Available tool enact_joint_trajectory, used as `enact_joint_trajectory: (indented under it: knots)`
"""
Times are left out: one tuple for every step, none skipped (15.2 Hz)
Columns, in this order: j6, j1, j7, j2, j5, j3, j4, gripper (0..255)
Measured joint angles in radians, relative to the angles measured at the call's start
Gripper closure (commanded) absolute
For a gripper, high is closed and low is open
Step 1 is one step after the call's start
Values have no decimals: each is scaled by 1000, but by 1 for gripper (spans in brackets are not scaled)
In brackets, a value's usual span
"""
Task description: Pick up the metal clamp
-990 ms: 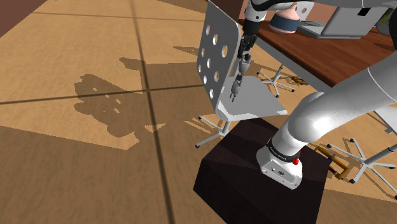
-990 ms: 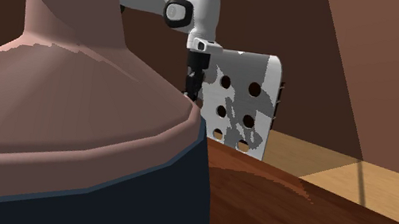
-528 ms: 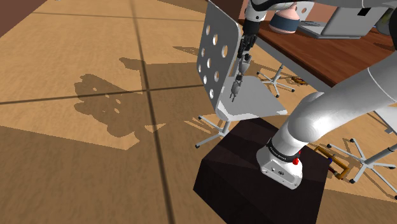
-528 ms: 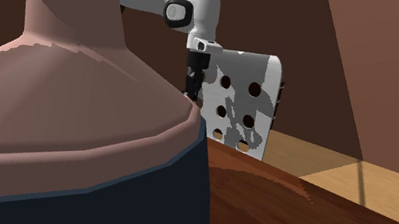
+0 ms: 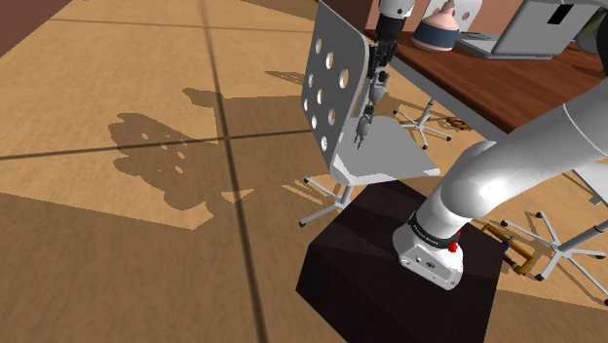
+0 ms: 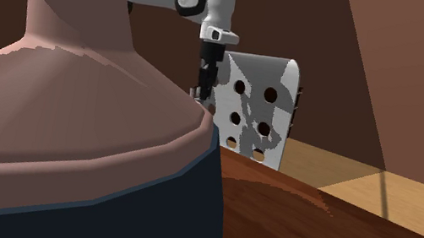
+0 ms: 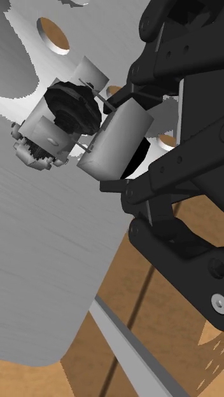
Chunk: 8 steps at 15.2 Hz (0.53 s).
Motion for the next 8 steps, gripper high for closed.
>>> enact_joint_trajectory:
  knots:
    - [-13, 1, 1, -2, 0, 2, 11, 255]
    - [-28, 2, 1, 0, 2, 3, 29, 255]
    - [-40, 2, -2, 2, 2, 3, 42, 255]
    - [-52, 2, 0, 0, 3, 5, 52, 255]
    - [-67, 2, -1, 1, 4, 6, 68, 255]
    - [-79, 3, -3, 3, 5, 6, 82, 255]
    - [-91, 4, -3, 6, 6, 6, 97, 255]
    - [-100, 5, -3, 8, 7, 8, 108, 255]
